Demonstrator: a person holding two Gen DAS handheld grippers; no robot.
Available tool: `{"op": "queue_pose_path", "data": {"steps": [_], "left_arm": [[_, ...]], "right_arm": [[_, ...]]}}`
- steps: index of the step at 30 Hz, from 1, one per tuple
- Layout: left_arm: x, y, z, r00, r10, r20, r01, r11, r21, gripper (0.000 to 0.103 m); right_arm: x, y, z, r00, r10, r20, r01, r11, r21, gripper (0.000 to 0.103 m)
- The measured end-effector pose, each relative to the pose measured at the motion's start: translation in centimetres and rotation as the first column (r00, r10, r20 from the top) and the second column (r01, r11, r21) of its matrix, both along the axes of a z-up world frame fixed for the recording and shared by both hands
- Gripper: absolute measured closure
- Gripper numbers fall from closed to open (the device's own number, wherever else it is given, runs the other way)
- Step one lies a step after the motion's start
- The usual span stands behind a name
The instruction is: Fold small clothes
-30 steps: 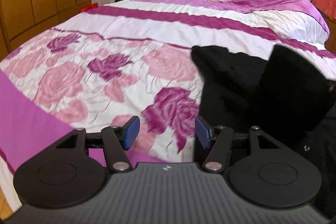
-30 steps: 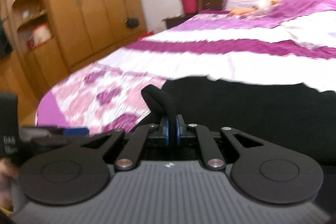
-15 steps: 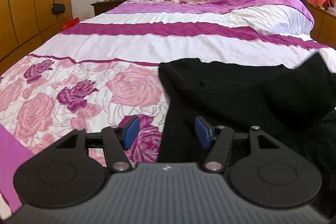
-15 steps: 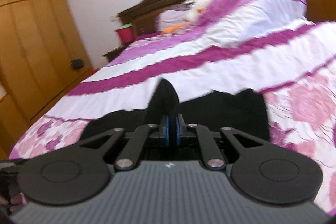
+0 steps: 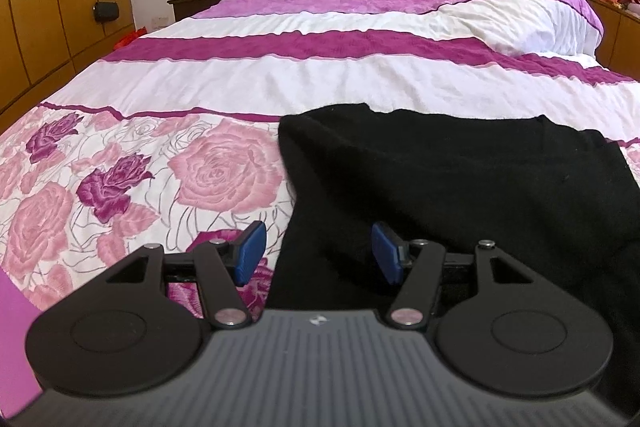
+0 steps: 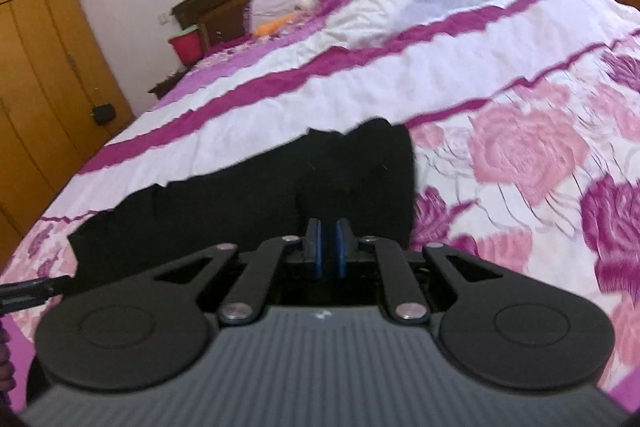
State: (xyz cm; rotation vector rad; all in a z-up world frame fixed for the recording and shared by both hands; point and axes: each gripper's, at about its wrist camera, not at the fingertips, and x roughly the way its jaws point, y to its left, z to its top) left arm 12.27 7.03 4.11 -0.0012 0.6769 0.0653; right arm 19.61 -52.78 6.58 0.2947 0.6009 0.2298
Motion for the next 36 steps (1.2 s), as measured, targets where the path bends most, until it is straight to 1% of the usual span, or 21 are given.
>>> {"op": "queue_pose_path", "data": {"steps": [2, 4, 5, 6, 9, 13, 16, 18, 19, 20, 21, 23, 26, 29, 31, 32, 33, 36], "left_arm": [[0.3, -0.1, -0.1, 1.0, 0.004, -0.002, -0.004, 1.0, -0.002, 0.039], [0.7, -0.2, -0.4, 1.0, 0.007, -0.006, -0.007, 1.0, -0.001, 0.039], [0.8, -0.3, -0.5, 1.0, 0.007, -0.009, -0.007, 1.0, 0.003, 0.039], [0.9, -0.3, -0.7, 1.0, 0.009, -0.013, -0.008, 1.0, 0.008, 0.039], [1.3, -0.3, -1.1, 1.0, 0.011, -0.021, -0.011, 1.0, 0.024, 0.039], [1.8, -0.1, -1.5, 1.0, 0.016, -0.024, -0.016, 1.0, 0.023, 0.039], [2.0, 0.0, -1.8, 1.0, 0.018, -0.025, -0.017, 1.0, 0.026, 0.039], [2.1, 0.0, -1.8, 1.0, 0.017, -0.025, -0.016, 1.0, 0.026, 0.039], [2.1, 0.0, -1.8, 1.0, 0.016, -0.024, -0.015, 1.0, 0.026, 0.039], [2.1, 0.0, -1.8, 1.0, 0.014, -0.021, -0.013, 1.0, 0.028, 0.039], [2.1, 0.0, -1.8, 1.0, 0.012, -0.016, -0.012, 1.0, 0.028, 0.039], [2.1, 0.0, -1.6, 1.0, 0.006, 0.0, -0.006, 1.0, 0.026, 0.039], [2.4, -0.3, -1.2, 0.999, -0.004, 0.034, 0.003, 1.0, 0.031, 0.039], [3.3, -0.5, -0.9, 0.999, -0.009, 0.043, 0.008, 0.999, 0.035, 0.039], [3.9, -0.7, -1.1, 0.998, -0.018, 0.054, 0.016, 0.999, 0.036, 0.039], [4.3, -0.8, -1.4, 0.998, -0.021, 0.053, 0.019, 0.999, 0.046, 0.039], [4.7, -0.9, -1.8, 0.999, -0.019, 0.046, 0.016, 0.998, 0.064, 0.039], [5.5, -0.9, -3.2, 1.0, -0.007, 0.019, 0.005, 0.994, 0.112, 0.039]], "right_arm": [[0.7, 0.7, 0.2, 0.999, 0.037, -0.003, -0.037, 0.999, -0.017, 0.084], [1.5, 1.4, 0.2, 0.998, 0.069, 0.006, -0.069, 0.997, -0.029, 0.048], [1.7, 1.8, 0.3, 0.997, 0.078, 0.013, -0.077, 0.996, -0.037, 0.044], [2.1, 2.2, 0.3, 0.996, 0.09, 0.017, -0.089, 0.995, -0.048, 0.044], [3.5, 3.2, -0.1, 0.992, 0.127, 0.0, -0.127, 0.989, -0.075, 0.044], [5.1, 4.1, -1.0, 0.99, 0.139, -0.036, -0.142, 0.984, -0.107, 0.045], [5.7, 4.5, -1.9, 0.986, 0.161, -0.051, -0.165, 0.982, -0.091, 0.045], [5.8, 4.8, -2.2, 0.981, 0.183, -0.056, -0.187, 0.98, -0.073, 0.048], [5.7, 5.0, -2.3, 0.978, 0.199, -0.055, -0.203, 0.977, -0.067, 0.06], [5.6, 5.3, -2.2, 0.975, 0.214, -0.052, -0.217, 0.974, -0.07, 0.069], [5.5, 5.4, -2.1, 0.974, 0.221, -0.048, -0.224, 0.972, -0.075, 0.089], [5.2, 5.6, -1.2, 0.973, 0.229, -0.031, -0.23, 0.971, -0.066, 0.091], [3.9, 5.4, 1.6, 0.973, 0.22, 0.074, -0.217, 0.975, -0.055, 0.091], [3.1, 4.8, 3.9, 0.975, 0.165, 0.147, -0.156, 0.986, -0.065, 0.091], [3.0, 4.4, 4.3, 0.978, 0.119, 0.172, -0.101, 0.989, -0.109, 0.091], [3.2, 4.4, 4.0, 0.981, 0.104, 0.167, -0.081, 0.987, -0.136, 0.091], [3.6, 4.3, 3.4, 0.986, 0.085, 0.141, -0.063, 0.986, -0.155, 0.091], [5.1, 3.7, 0.4, 0.998, 0.05, 0.03, -0.045, 0.986, -0.163, 0.091]]}}
